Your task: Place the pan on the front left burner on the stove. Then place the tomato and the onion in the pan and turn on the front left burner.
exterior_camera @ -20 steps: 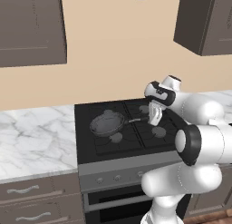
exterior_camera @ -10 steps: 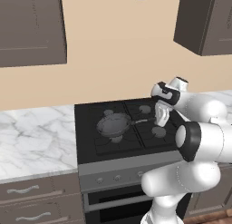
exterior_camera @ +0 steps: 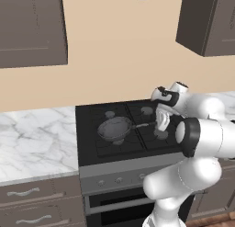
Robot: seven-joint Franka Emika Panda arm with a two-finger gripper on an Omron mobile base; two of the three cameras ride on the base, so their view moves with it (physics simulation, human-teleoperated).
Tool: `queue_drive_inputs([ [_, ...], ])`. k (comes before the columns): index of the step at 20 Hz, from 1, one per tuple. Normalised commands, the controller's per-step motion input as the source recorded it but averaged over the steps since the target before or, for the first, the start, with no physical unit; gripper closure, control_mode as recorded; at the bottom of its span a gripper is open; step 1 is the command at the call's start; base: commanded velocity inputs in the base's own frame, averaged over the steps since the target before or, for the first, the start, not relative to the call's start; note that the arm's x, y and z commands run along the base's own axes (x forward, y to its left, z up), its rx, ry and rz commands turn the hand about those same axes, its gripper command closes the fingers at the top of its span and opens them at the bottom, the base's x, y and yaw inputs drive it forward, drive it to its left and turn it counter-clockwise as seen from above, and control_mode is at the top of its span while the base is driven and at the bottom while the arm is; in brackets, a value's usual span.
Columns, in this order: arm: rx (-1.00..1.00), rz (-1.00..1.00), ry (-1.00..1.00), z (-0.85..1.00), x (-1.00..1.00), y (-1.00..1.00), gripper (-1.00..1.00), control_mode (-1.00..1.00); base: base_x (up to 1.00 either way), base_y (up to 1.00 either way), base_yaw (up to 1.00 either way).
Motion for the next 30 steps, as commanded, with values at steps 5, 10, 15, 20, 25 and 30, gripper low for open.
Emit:
queue_drive_inputs([
  [5,0.0,0.0,0.0,-0.29,0.22,0.0,1.0,-1.0,0.0,0.0,0.0],
  [10,0.0,0.0,0.02,-0.21,0.09,0.0,1.0,-1.0,0.0,0.0,0.0],
  [15,0.0,0.02,0.05,-0.04,-0.07,-0.07,1.0,-1.0,0.0,0.0,0.0],
  [20,0.0,0.05,0.04,0.0,-0.15,-0.01,1.0,-1.0,0.0,0.0,0.0],
  [25,0.0,0.02,0.01,0.0,-0.01,0.0,1.0,-1.0,0.0,0.0,0.0],
  [30,0.0,0.0,0.0,0.0,0.0,0.0,1.0,-1.0,0.0,0.0,0.0],
])
